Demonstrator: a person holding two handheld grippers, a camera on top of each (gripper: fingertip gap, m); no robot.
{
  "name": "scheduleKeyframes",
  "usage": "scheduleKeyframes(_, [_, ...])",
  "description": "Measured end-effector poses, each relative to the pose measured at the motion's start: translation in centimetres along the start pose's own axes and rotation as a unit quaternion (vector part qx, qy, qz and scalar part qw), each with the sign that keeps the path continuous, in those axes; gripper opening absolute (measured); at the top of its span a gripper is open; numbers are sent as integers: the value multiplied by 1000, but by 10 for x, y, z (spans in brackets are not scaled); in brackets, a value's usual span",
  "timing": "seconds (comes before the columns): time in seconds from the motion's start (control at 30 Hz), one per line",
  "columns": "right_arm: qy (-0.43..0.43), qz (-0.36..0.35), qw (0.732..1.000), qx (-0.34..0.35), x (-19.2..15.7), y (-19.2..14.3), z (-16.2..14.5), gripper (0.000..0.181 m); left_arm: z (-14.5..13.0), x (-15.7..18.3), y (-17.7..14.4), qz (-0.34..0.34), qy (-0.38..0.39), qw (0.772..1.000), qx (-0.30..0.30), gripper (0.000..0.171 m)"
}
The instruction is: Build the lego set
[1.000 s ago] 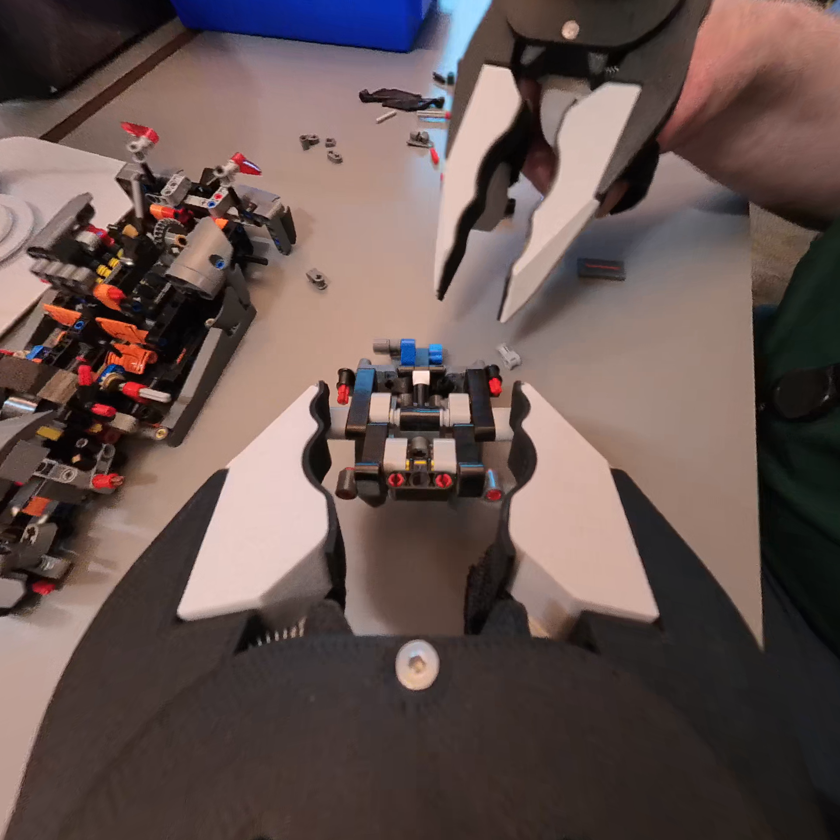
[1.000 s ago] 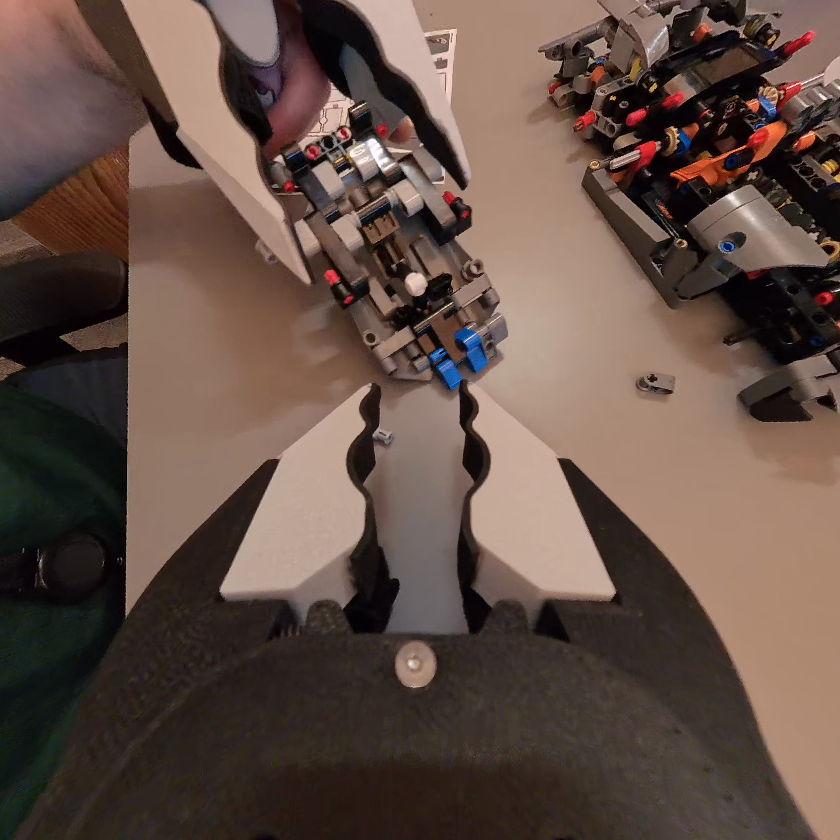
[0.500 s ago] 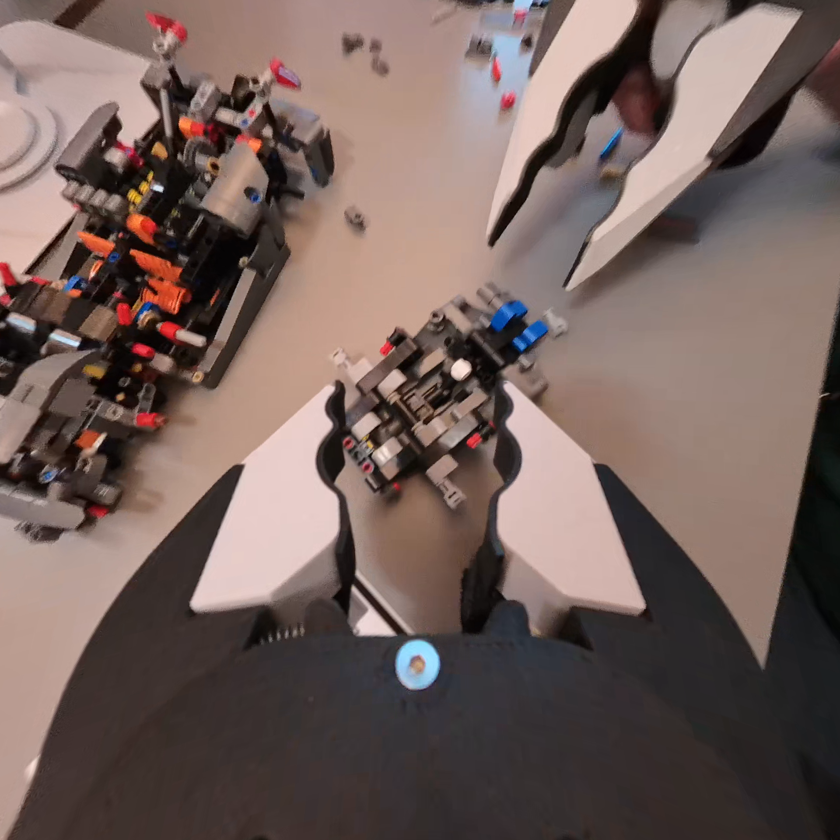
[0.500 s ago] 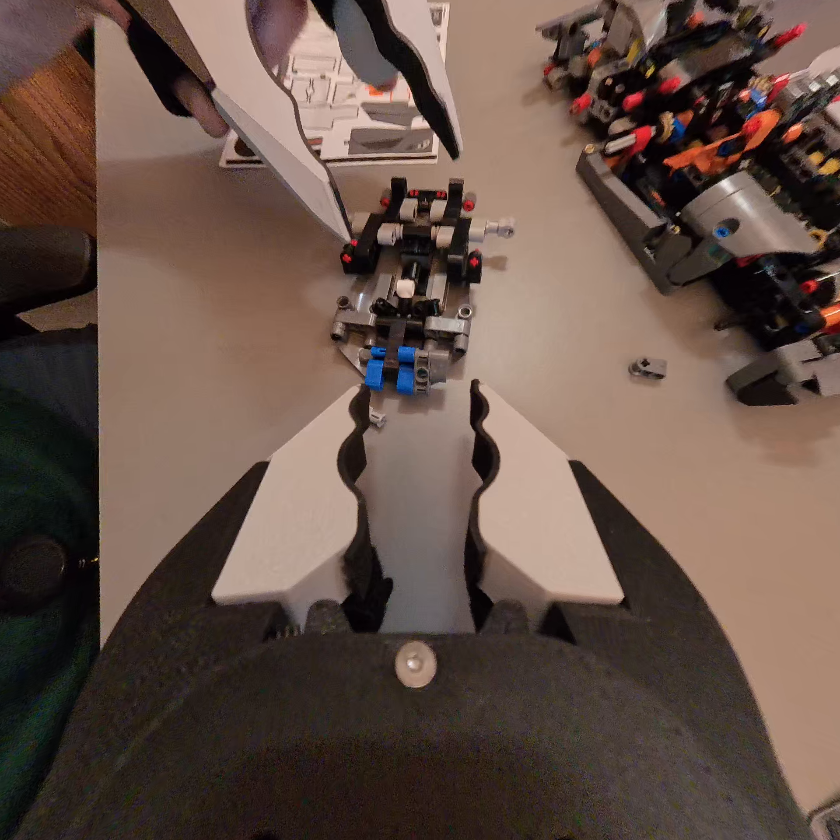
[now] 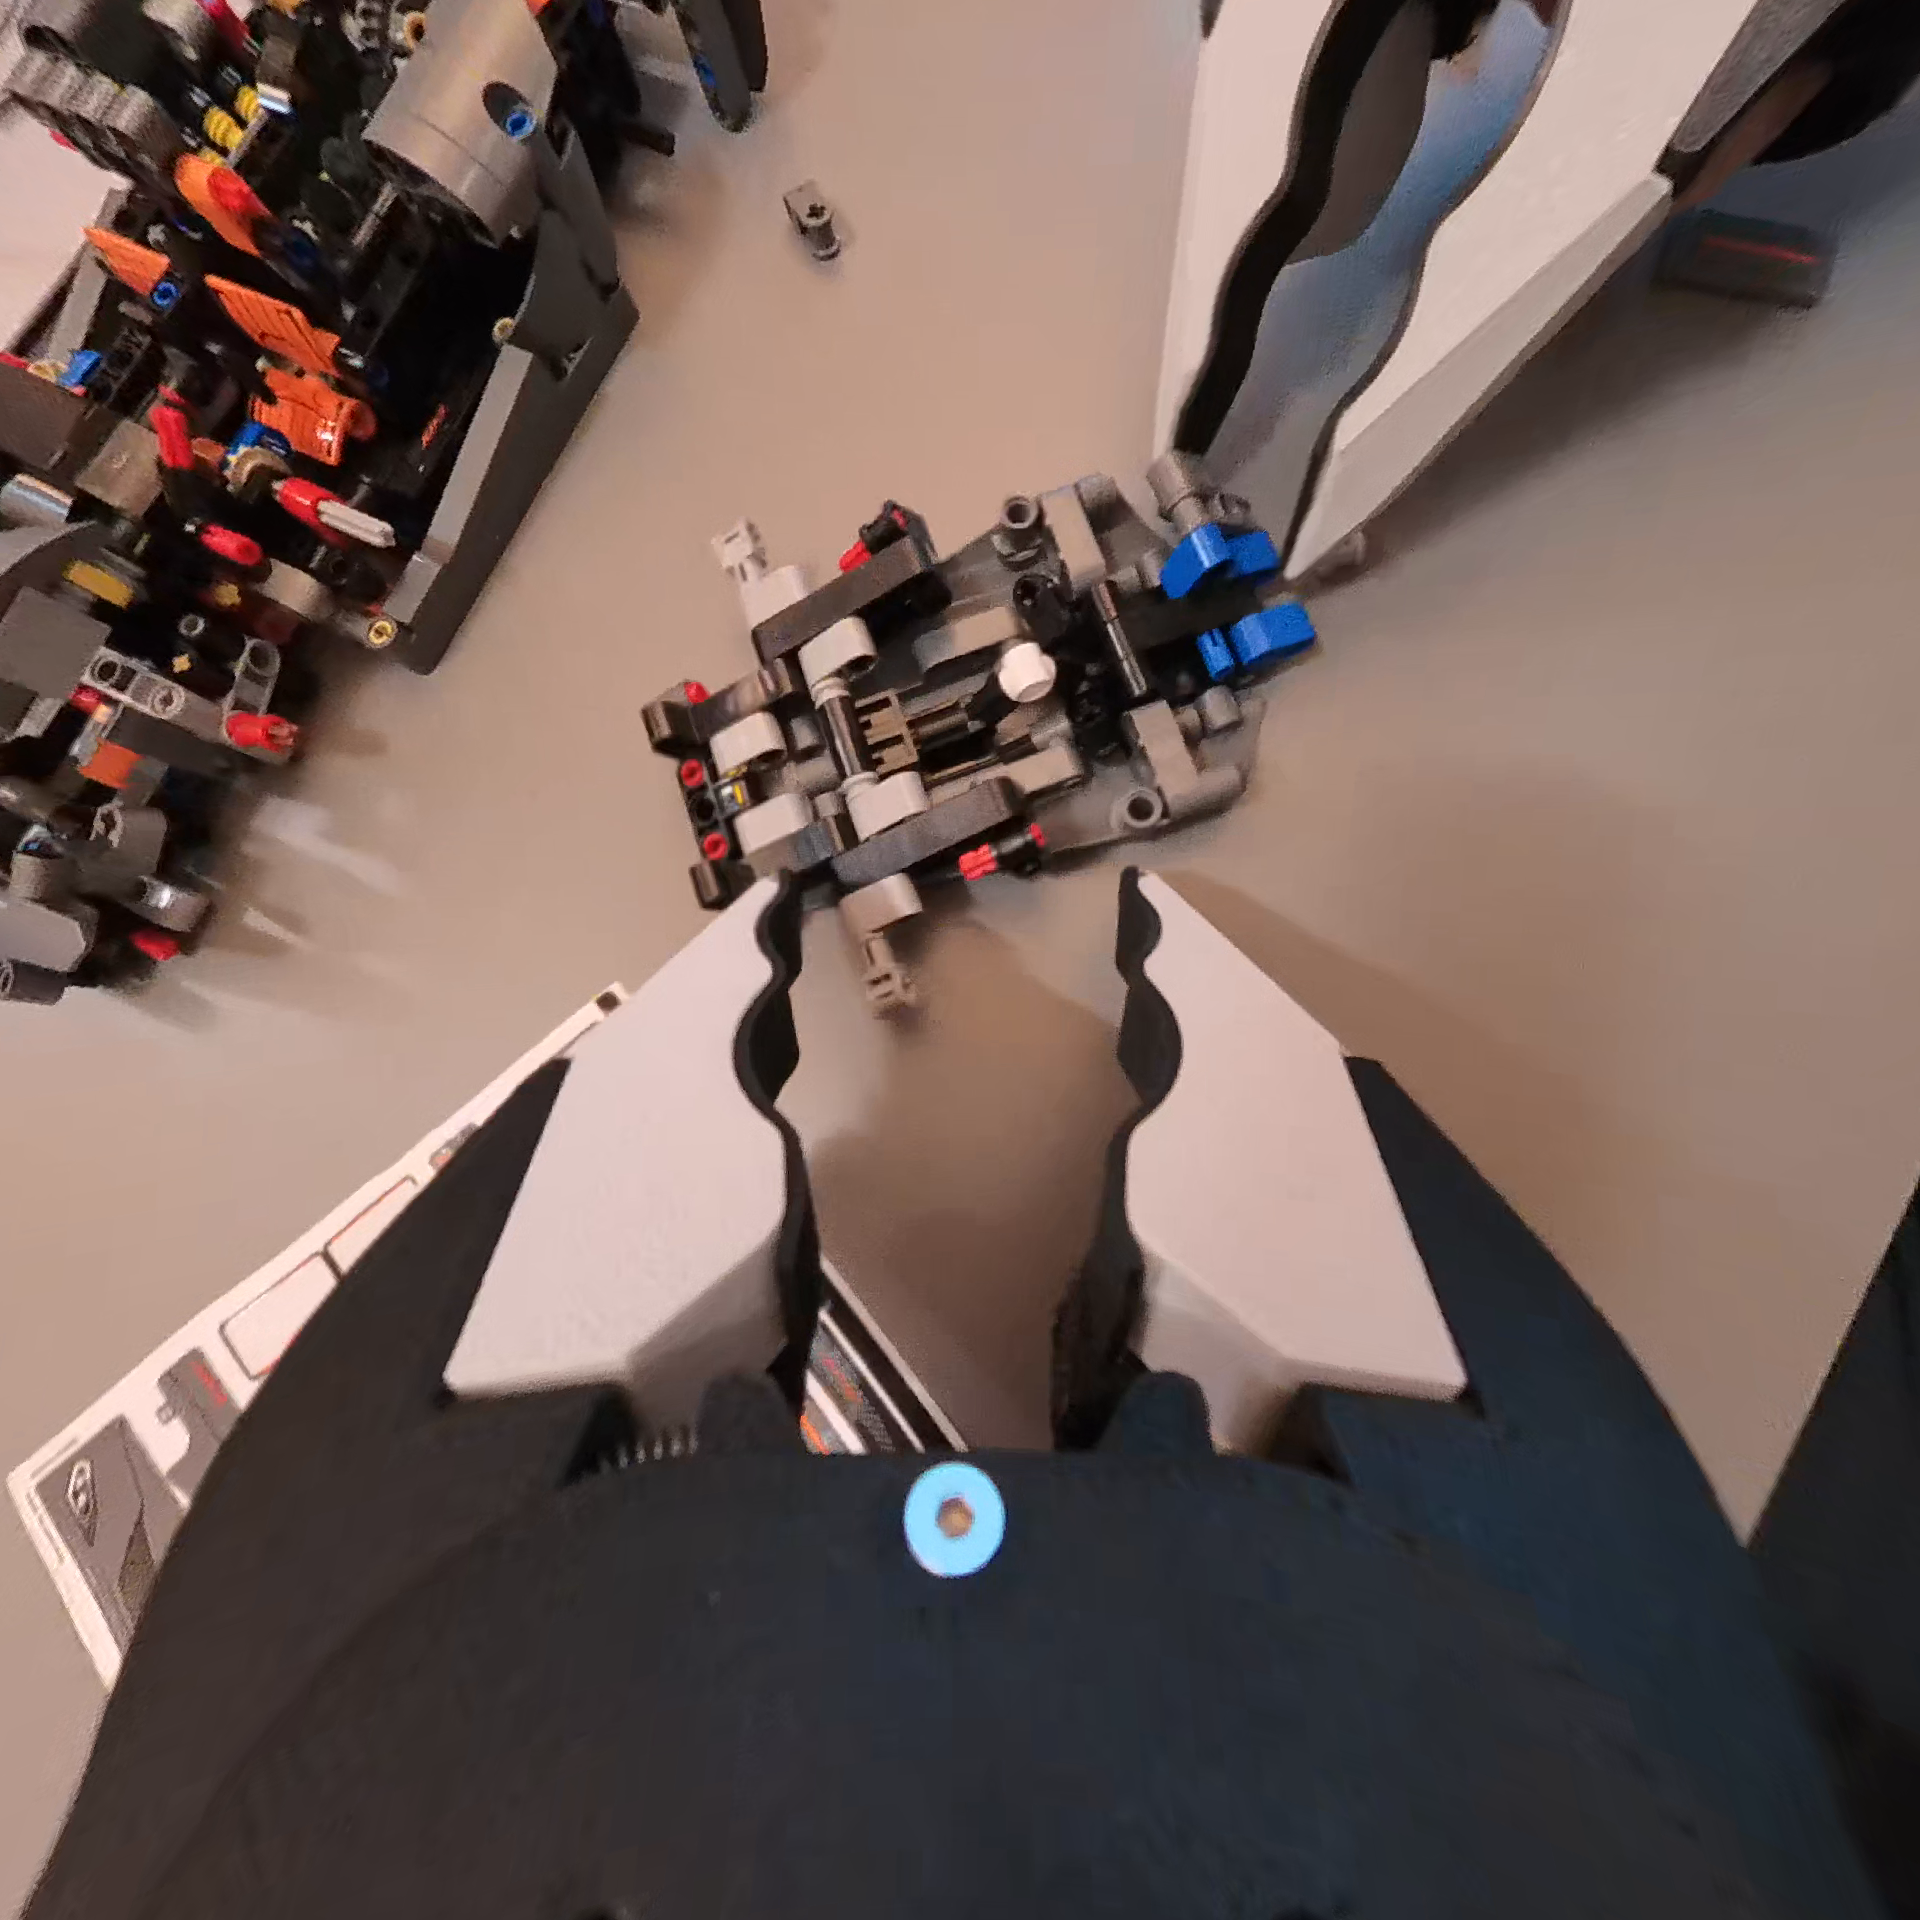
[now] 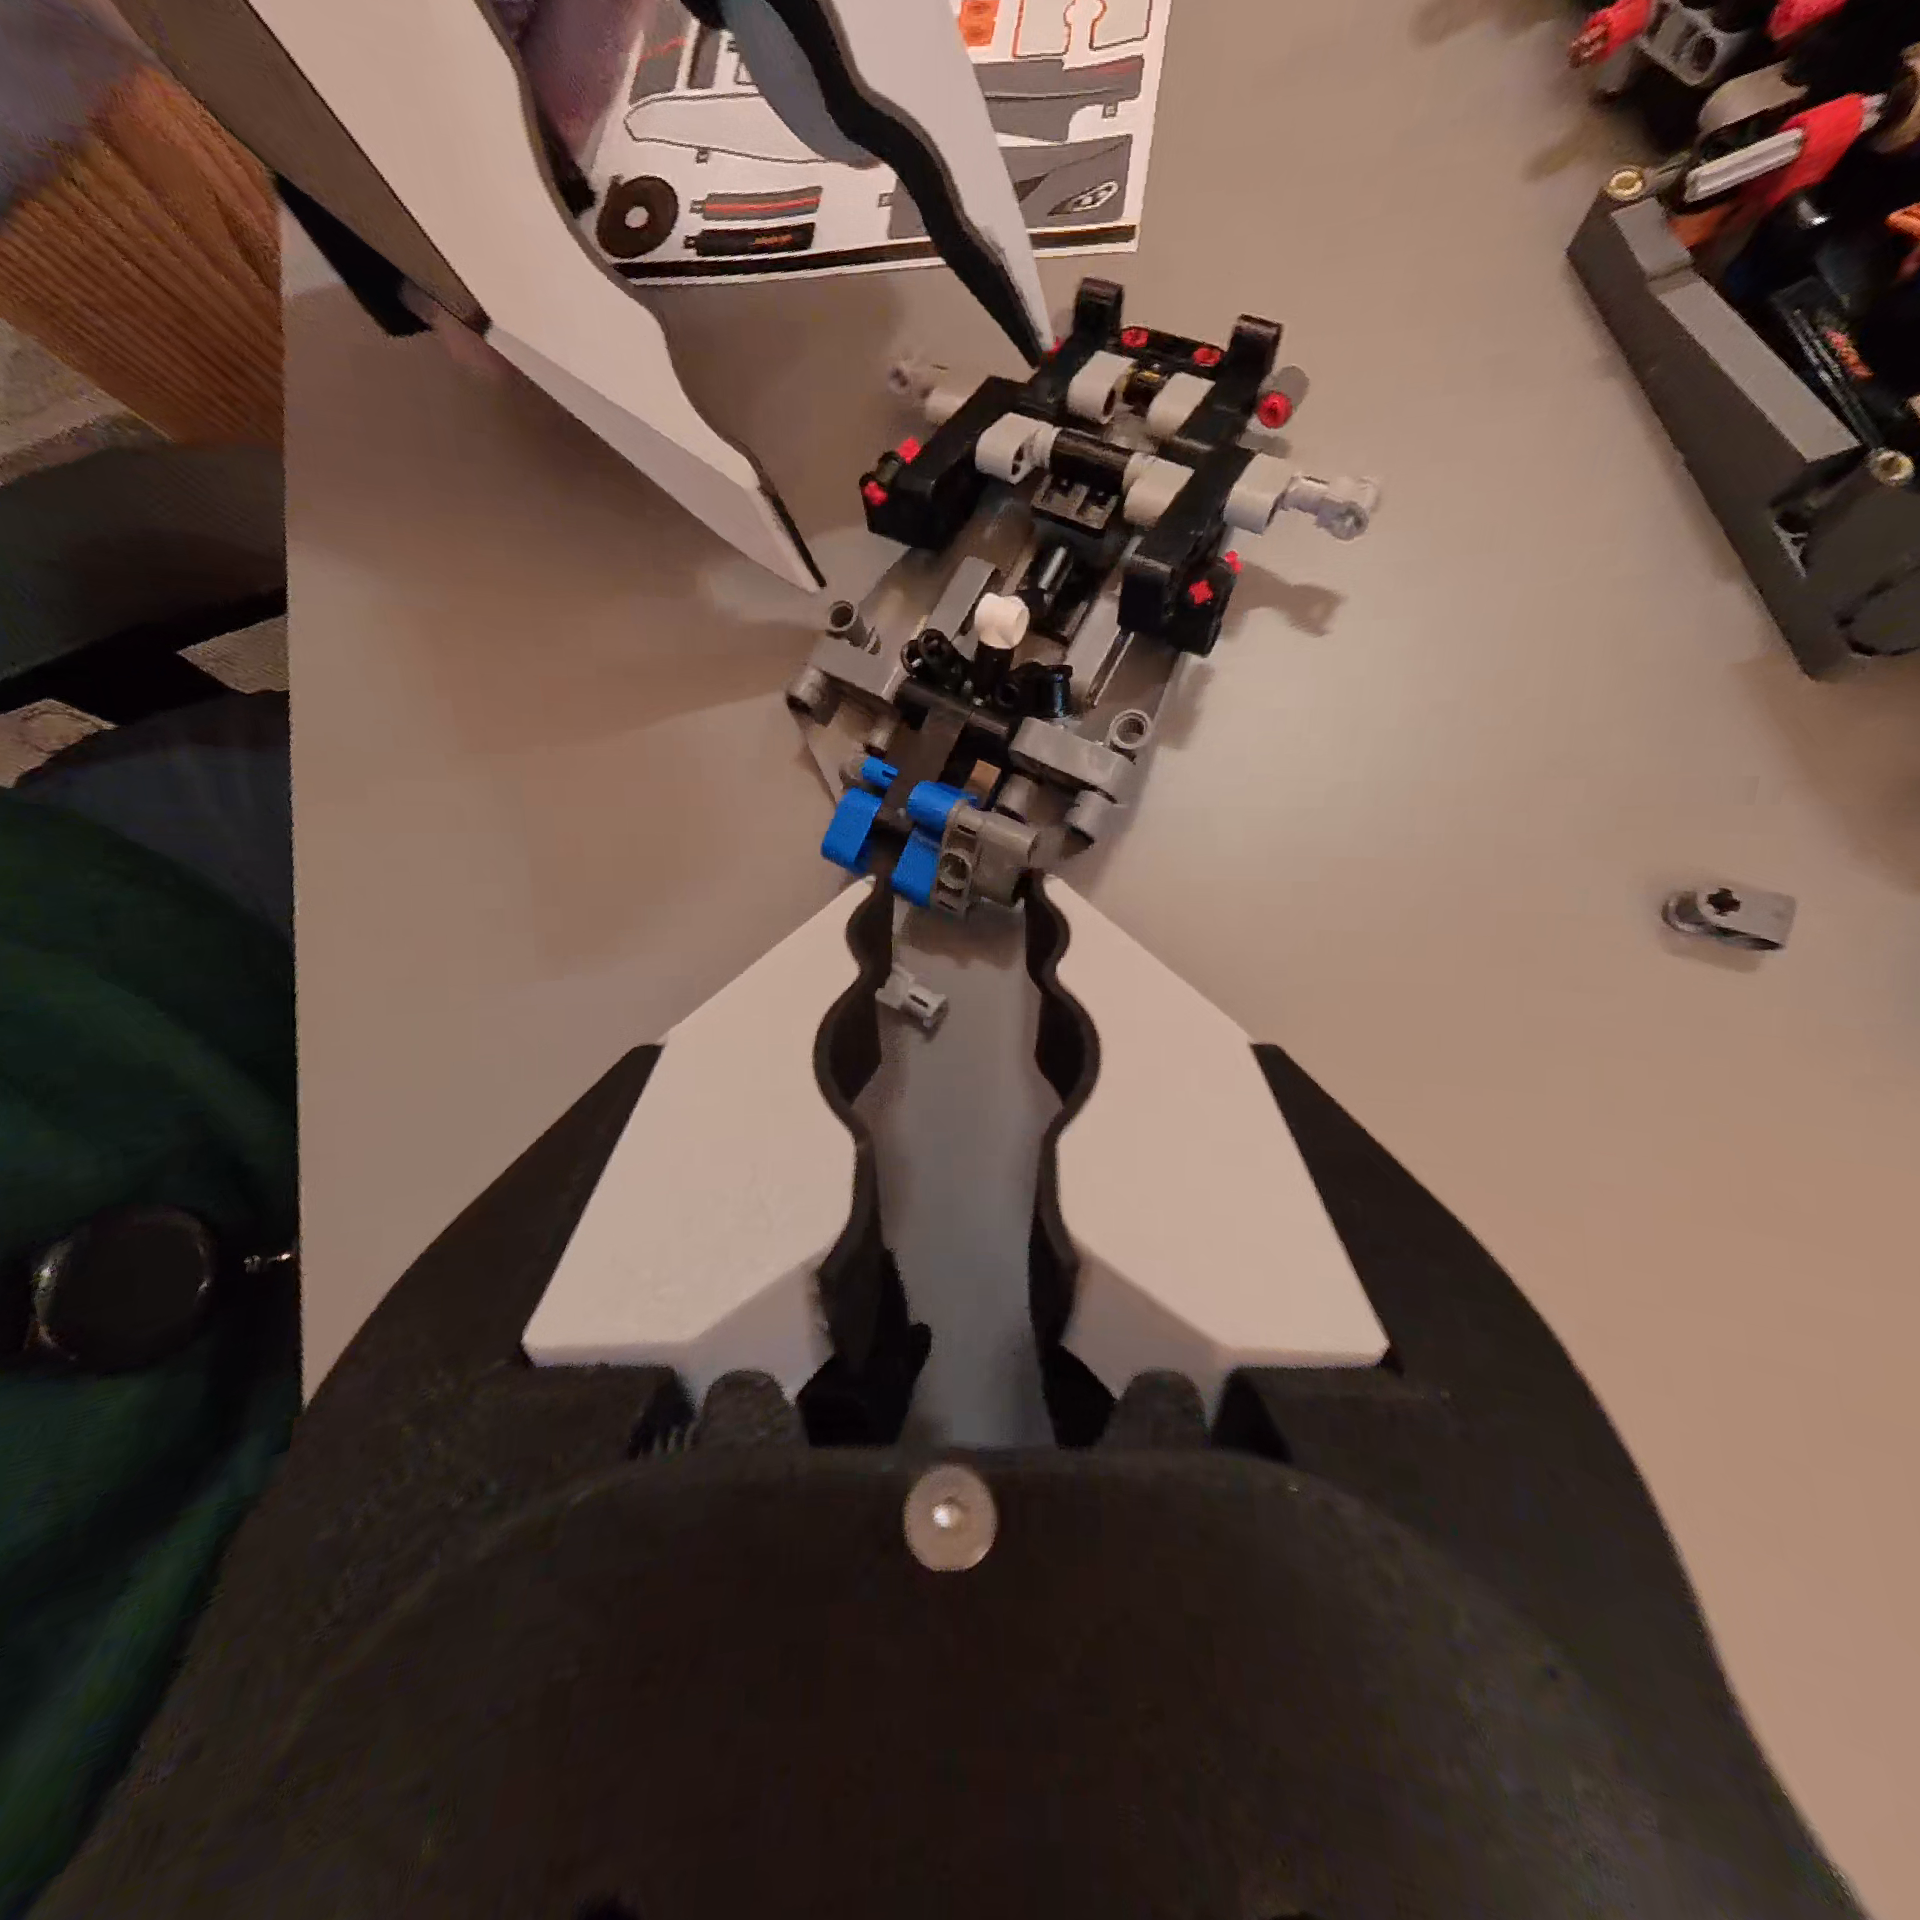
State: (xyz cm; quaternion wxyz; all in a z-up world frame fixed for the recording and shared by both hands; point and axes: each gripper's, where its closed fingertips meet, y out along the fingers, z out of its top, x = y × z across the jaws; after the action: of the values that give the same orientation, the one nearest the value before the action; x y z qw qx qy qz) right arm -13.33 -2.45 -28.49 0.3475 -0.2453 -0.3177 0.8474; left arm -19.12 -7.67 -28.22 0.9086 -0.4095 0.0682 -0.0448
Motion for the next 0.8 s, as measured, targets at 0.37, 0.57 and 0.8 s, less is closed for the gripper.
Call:
scheduleKeyframes(0.37, [-1,-2,1000,2,-12,-4,-1,23,-6,2,-7,18,1,1000,11,61])
scheduleKeyframes(0.57, [-8,-8,1000,-5,-12,-3,1,27,-7,9,-9,33,7,999,11,61])
scheduleKeyframes(0.8, [4,-85,996,32,14,-79,-18,29,1,16,-24,35,1,998,46,59])
